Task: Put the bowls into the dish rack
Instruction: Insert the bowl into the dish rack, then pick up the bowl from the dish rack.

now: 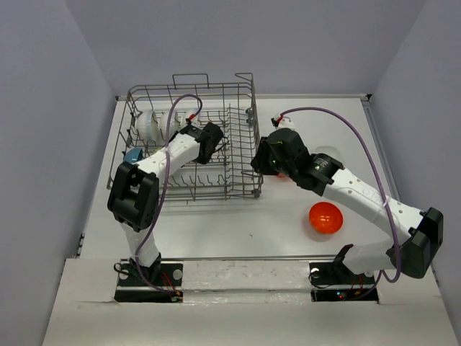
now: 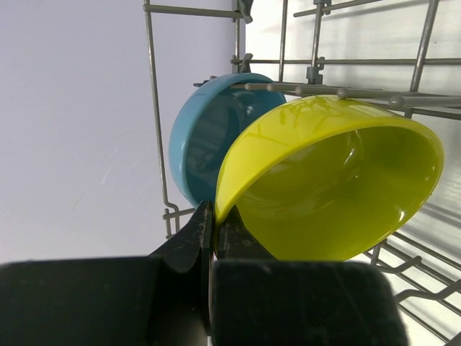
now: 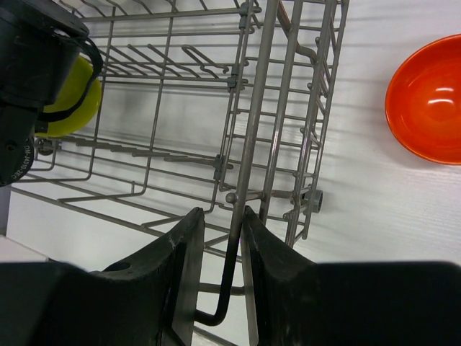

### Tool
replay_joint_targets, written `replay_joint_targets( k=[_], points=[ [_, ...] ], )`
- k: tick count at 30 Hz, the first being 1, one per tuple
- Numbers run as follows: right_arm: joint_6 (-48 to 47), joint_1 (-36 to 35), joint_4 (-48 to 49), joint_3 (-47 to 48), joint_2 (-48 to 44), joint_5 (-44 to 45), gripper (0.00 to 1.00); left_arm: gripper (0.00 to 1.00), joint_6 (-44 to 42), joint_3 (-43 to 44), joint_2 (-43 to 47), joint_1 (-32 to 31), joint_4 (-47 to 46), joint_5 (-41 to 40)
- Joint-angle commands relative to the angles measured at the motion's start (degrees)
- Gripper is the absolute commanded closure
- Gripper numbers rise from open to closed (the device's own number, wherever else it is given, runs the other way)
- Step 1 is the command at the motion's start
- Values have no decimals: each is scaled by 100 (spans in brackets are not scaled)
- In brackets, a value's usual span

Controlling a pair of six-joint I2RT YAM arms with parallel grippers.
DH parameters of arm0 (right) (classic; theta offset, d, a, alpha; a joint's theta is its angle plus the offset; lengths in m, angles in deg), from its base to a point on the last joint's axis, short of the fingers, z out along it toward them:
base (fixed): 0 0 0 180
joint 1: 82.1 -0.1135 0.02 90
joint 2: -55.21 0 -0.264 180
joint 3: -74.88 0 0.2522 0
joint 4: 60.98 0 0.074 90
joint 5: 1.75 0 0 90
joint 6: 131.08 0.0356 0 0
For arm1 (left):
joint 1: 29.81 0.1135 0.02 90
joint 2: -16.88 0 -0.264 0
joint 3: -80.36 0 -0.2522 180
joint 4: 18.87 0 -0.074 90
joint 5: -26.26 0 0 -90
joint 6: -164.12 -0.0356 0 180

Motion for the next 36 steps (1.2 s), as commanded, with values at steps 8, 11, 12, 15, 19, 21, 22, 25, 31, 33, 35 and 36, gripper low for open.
replay_joint_targets(
  k=[8, 11, 12, 15, 19, 21, 22, 25, 31, 33, 35, 36],
  points=[
    [3, -26, 247, 21, -174, -15, 68, 100, -53, 286, 827, 356, 252, -265],
    [12, -26, 238, -5, -174, -15, 68, 100, -53, 303, 827, 374, 278, -274],
    [12, -26, 247, -5, -174, -15, 68, 100, -44, 347, 810, 382, 295, -291],
    [12, -26, 247, -31, -191, -6, 68, 100, -79, 409, 757, 374, 357, -327],
    [12, -26, 256, -31, -183, -6, 68, 100, -18, 488, 766, 374, 418, -405],
    [21, -26, 256, -23, -165, -32, 68, 100, 35, 541, 774, 391, 471, -450],
    [4, -26, 256, -14, -148, -41, 68, 100, -26, 532, 775, 400, 463, -458],
    [3, -26, 256, -5, -147, -50, 68, 100, -106, 410, 783, 426, 410, -388],
    [-23, -26, 256, -5, -156, -50, 68, 100, -62, 497, 695, 444, 445, -380],
    [-32, -26, 265, 4, -156, -41, 68, 100, -53, 567, 695, 435, 454, -371],
    [-40, -26, 256, 21, -165, -33, 68, 100, -53, 567, 695, 435, 454, -397],
    [-40, -26, 247, 30, -174, -33, 68, 100, -62, 567, 713, 435, 436, -388]
  ],
)
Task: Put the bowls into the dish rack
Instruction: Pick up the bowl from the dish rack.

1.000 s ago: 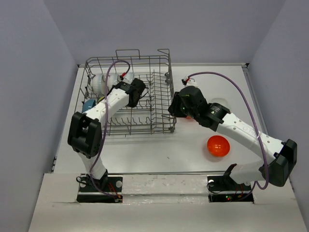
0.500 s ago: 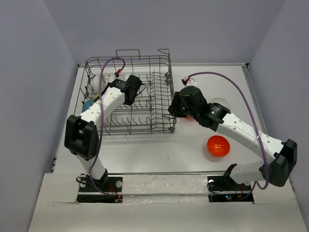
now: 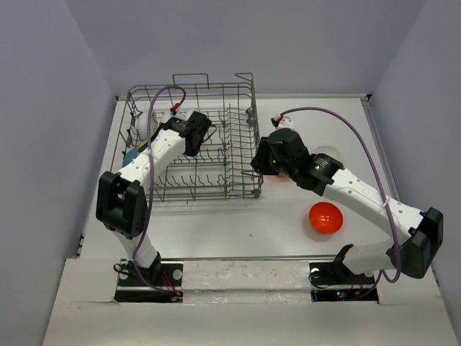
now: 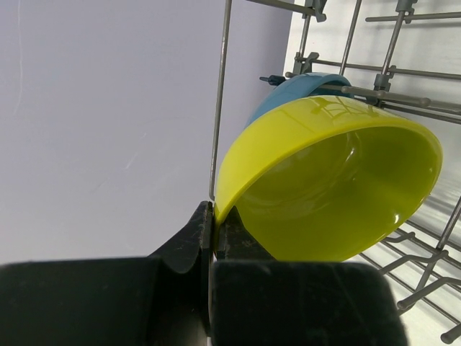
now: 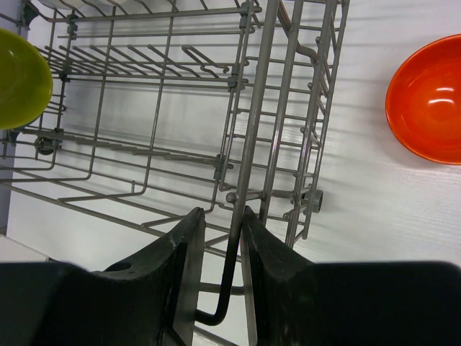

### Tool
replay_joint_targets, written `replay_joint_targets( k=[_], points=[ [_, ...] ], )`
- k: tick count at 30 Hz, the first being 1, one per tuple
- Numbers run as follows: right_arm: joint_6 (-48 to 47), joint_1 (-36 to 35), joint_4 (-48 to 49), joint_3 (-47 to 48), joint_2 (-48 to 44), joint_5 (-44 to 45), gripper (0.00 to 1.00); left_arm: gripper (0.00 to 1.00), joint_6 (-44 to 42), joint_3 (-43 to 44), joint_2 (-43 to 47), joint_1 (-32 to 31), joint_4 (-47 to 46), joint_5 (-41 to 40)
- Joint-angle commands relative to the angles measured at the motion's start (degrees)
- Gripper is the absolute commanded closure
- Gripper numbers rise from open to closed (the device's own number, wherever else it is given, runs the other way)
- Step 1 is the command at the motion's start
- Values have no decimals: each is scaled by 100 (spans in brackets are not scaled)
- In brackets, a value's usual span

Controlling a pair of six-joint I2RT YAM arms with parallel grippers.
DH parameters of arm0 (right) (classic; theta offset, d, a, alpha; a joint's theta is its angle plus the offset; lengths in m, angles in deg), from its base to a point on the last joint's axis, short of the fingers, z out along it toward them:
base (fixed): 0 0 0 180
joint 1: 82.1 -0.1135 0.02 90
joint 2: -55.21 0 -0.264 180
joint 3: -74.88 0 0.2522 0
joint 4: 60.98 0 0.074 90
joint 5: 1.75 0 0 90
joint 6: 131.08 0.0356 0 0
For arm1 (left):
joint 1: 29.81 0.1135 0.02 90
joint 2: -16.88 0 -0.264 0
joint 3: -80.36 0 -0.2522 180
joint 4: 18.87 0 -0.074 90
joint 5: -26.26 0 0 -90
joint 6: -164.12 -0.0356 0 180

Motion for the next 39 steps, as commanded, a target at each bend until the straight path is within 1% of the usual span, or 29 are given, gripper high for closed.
replay_joint_targets(
  k=[1, 25, 29, 33, 39],
  points=[
    [-47, -26, 245, 39, -170, -17, 68, 100, 4, 281, 105, 18, 128, -272],
    [-73, -26, 131, 259, -328, 0, 67, 100, 127, 606, 395, -140, 225, -378],
    [-65, -26, 69, 311, -380, 27, 62, 100, 135, 650, 448, -175, 225, -352],
    [-65, -26, 43, 390, -442, 71, 61, 100, 170, 694, 510, -219, 233, -352],
    [-56, -26, -10, 513, -503, 141, 52, 100, 214, 870, 580, -307, 286, -360]
  ],
)
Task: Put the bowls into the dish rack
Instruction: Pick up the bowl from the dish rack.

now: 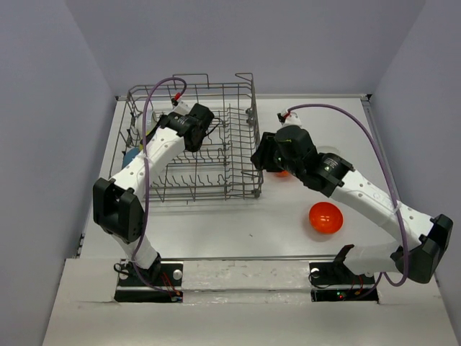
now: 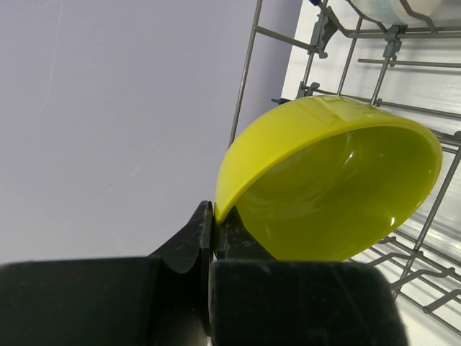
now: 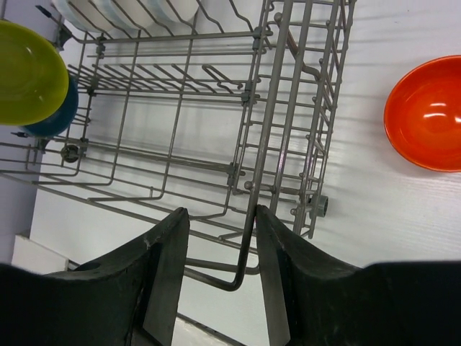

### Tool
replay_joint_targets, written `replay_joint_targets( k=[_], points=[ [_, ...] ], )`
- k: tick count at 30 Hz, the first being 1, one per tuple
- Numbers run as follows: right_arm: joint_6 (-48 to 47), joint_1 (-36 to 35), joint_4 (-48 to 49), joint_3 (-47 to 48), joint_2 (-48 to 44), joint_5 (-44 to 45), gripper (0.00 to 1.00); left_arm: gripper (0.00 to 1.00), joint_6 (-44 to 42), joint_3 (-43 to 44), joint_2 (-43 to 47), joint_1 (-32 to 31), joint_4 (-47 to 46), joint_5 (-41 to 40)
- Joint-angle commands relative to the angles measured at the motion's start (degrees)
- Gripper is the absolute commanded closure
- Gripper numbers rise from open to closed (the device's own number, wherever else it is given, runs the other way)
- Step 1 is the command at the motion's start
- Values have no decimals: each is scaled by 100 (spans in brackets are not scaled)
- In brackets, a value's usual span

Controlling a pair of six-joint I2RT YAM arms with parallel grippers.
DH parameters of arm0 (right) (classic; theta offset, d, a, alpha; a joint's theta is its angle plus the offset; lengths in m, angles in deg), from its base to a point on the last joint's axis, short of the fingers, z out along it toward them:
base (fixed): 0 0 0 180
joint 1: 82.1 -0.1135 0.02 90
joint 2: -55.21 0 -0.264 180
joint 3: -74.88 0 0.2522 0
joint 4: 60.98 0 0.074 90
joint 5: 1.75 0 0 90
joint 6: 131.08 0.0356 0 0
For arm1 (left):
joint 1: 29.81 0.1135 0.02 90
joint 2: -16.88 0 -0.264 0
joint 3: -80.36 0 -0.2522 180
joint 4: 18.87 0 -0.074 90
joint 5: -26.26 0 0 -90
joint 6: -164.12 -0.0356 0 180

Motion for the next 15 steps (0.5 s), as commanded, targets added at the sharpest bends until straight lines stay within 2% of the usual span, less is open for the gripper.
replay_joint_targets(
  k=[1, 6, 15],
  points=[
    [-51, -26, 125, 330, -259, 93, 51, 100, 140, 367, 375, -91, 162, -323],
    [-95, -26, 90, 444, -303, 172, 43, 100, 219, 490, 462, -161, 188, -367],
    [-174, -26, 64, 673, -417, 242, 38, 100, 360, 1052, 603, -363, 223, -244]
  ],
)
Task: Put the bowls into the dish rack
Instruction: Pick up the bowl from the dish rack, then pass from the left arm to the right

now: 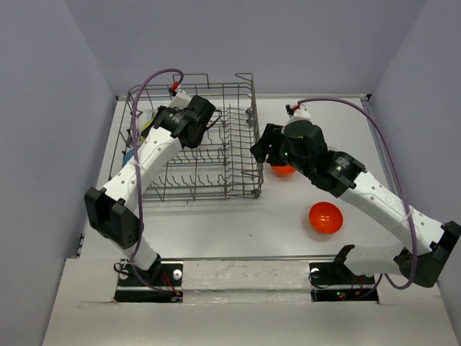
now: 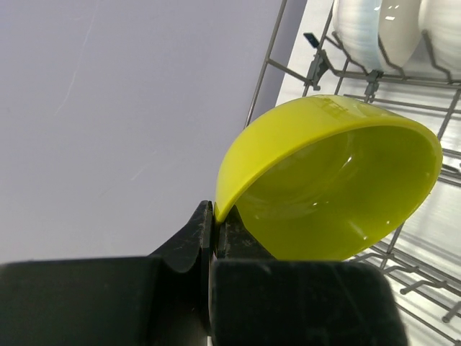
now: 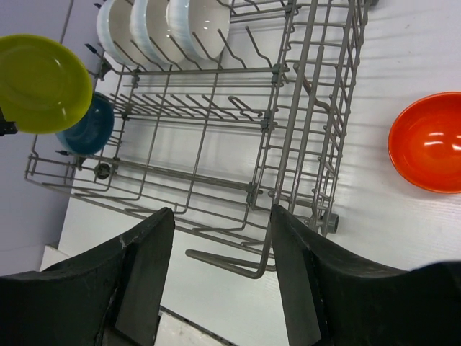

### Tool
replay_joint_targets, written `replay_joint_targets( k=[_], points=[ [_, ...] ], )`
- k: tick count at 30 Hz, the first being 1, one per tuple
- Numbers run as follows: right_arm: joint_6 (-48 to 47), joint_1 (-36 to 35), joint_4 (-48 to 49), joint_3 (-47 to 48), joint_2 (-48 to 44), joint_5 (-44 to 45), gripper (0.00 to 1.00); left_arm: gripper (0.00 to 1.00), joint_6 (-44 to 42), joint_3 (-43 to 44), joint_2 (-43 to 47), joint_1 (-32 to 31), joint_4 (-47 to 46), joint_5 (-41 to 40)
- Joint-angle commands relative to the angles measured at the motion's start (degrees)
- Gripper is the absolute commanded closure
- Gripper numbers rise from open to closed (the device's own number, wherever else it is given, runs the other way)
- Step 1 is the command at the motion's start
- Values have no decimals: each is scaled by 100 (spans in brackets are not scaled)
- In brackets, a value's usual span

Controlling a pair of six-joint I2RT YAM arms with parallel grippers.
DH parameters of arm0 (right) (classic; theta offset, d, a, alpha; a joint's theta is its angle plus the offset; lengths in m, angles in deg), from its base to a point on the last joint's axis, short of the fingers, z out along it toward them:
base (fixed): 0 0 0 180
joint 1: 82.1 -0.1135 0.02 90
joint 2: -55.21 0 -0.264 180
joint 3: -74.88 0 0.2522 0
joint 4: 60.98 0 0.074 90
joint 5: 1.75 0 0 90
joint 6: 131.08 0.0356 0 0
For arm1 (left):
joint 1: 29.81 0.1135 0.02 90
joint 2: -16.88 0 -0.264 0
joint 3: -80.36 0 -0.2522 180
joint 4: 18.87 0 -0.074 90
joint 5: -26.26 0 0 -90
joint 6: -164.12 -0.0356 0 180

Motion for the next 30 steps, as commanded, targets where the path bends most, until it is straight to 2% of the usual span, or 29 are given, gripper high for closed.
replay_joint_targets(
  k=[1, 7, 9, 14, 16, 22, 27, 30],
  points=[
    [-137, -26, 97, 343, -185, 168, 38, 100, 181, 554, 328, -167, 59, -137],
    [-251, -26, 132, 501, -133, 89, 36, 100, -65, 1020, 293, -457, -414, 530],
    [-322, -26, 149, 571, -124, 80, 36, 100, -223, 1100, 389, -527, -678, 1022],
    [-533, -26, 211, 633, -220, 124, 33, 100, -759, 714, 1064, -554, -1996, 2461],
    [-647, -26, 255, 598, -334, 168, 32, 100, -830, 451, 1258, -554, -2443, 2780],
    [-875, -26, 667, 255, -695, 116, 29, 100, -874, 169, 1602, -554, -3042, 3993],
    [-1007, -26, 1124, -166, -1098, 19, 29, 100, -865, 98, 1549, -554, -3377, 4879],
    [-1016, -26, 1125, -202, -1292, 246, 29, 100, -821, 264, 1366, -554, -3544, 5364]
  ],
)
